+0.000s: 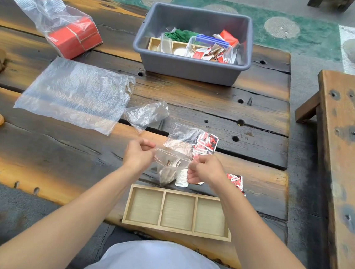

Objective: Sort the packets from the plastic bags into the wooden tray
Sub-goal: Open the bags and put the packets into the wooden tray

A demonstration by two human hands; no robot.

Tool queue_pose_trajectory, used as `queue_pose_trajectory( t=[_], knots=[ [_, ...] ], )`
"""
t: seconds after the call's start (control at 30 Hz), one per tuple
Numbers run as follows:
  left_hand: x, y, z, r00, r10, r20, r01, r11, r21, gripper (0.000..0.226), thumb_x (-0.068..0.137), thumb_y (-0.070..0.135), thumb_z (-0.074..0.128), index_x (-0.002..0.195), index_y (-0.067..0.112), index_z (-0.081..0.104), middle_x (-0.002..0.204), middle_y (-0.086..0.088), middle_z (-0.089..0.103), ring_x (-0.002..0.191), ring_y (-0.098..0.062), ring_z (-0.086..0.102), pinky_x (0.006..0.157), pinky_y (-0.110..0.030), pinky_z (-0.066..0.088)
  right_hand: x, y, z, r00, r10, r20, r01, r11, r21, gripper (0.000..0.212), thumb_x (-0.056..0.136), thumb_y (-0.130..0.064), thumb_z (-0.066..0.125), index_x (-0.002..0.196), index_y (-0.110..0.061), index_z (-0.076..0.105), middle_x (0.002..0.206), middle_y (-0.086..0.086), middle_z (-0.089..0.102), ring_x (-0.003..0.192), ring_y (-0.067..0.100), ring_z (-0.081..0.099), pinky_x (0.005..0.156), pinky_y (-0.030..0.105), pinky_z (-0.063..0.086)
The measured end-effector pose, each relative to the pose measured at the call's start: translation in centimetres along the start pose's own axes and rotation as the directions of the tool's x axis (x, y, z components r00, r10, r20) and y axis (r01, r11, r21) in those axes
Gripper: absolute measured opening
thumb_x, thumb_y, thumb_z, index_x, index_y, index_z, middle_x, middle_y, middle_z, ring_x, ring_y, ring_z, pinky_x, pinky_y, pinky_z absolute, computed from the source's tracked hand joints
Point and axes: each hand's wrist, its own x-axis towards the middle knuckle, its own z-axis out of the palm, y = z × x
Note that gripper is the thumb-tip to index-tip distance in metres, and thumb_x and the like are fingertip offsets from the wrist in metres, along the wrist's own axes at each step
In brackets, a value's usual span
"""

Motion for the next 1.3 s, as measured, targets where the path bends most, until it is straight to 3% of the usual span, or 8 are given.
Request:
queue_pose_trajectory(
  t=[0.17,0.3,0.43,0.5,0.67,0.9,1.13,1.3],
  knots=[
    [-2.1,-0.8,-1.0,0.894,0.426,0.142,-0.447,0.824,0.348,0.044,0.085,-0.012,0.05,0.068,0.026,0.062,0.088,-0.002,0.057,0.083,-0.018,0.055,0.079,-0.027,0.042,-1.3,-0.7,0.1,0.996,-0.092,-0.012,0.091,0.995,-0.033,0.017,0.085,-0.006,0.056,0.069,-0.01,0.06,0.056,0.009,0.062,0.049,0.022,0.062,0.066,0.044,0.063],
    [-2.6,-1.4,-1.6,0.883,0.378,0.277,-0.469,0.708,0.529,0.043,0.085,-0.011,0.044,0.097,0.012,0.077,0.094,-0.004,0.039,0.089,-0.019,0.045,0.086,-0.025,0.041,-2.7,-1.3,1.0,0.987,-0.153,-0.048,0.149,0.985,-0.082,0.012,0.082,-0.008,0.058,0.07,-0.01,0.06,0.057,0.008,0.06,0.051,0.019,0.061,0.06,0.039,0.06],
    [-3.4,-1.4,-2.3,0.899,0.306,0.313,-0.438,0.647,0.624,0.042,0.094,0.018,0.044,0.133,0.017,0.059,0.115,-0.008,0.048,0.112,-0.028,0.053,0.1,-0.037,0.043,-4.4,-1.7,2.4,0.977,-0.213,-0.007,0.212,0.975,-0.073,0.02,0.084,-0.003,0.059,0.066,-0.012,0.056,0.059,0.009,0.059,0.057,0.022,0.059,0.056,0.03,0.053],
    [-3.6,-1.3,-2.8,0.885,0.341,0.317,-0.465,0.66,0.59,0.045,0.091,0.023,0.054,0.136,0.019,0.055,0.12,-0.009,0.056,0.111,-0.029,0.056,0.099,-0.038,0.045,-5.4,-1.7,3.2,0.969,-0.249,0.004,0.248,0.967,-0.057,0.021,0.084,-0.004,0.06,0.066,-0.013,0.057,0.06,0.009,0.061,0.062,0.024,0.06,0.06,0.031,0.052],
    [-5.0,0.0,-4.0,0.774,0.405,0.487,-0.601,0.712,0.363,0.065,0.081,-0.006,0.06,0.142,0.018,0.05,0.1,0.005,0.065,0.07,-0.018,0.06,0.074,-0.026,0.053,-8.5,-0.9,3.9,0.982,-0.188,0.036,0.177,0.964,0.2,0.011,0.091,-0.008,0.061,0.079,-0.009,0.063,0.064,0.005,0.062,0.061,0.018,0.06,0.061,0.031,0.053],
    [-7.8,2.1,-4.4,0.625,0.481,0.615,-0.704,0.687,0.178,0.064,0.084,-0.01,0.049,0.14,0.019,0.052,0.097,0.008,0.064,0.082,-0.016,0.062,0.066,-0.023,0.05,-10.5,4.6,4.2,0.983,0.138,0.123,-0.185,0.761,0.622,0.044,0.094,-0.049,0.057,0.118,-0.012,0.063,0.109,0.01,0.071,0.089,0.03,0.069,0.074,0.039,0.055],
    [-11.0,4.0,-4.7,0.636,0.416,0.65,-0.456,0.882,-0.118,0.06,0.083,-0.023,0.04,0.119,0.015,0.07,0.087,-0.001,0.062,0.077,-0.02,0.047,0.062,-0.027,0.041,-10.1,7.5,4.0,0.954,0.266,0.135,-0.277,0.621,0.734,0.063,0.086,-0.062,0.06,0.138,-0.028,0.046,0.137,0.015,0.054,0.114,0.043,0.061,0.086,0.049,0.057],
    [-13.3,4.0,-3.3,0.663,0.34,0.667,-0.231,0.94,-0.25,0.062,0.079,-0.024,0.042,0.116,0.015,0.071,0.087,0.008,0.072,0.079,-0.021,0.052,0.069,-0.023,0.047,-9.0,8.9,1.0,0.953,0.096,0.286,-0.294,0.509,0.809,0.055,0.091,-0.053,0.055,0.131,-0.015,0.06,0.128,0.019,0.064,0.119,0.039,0.062,0.096,0.052,0.053]
  ],
)
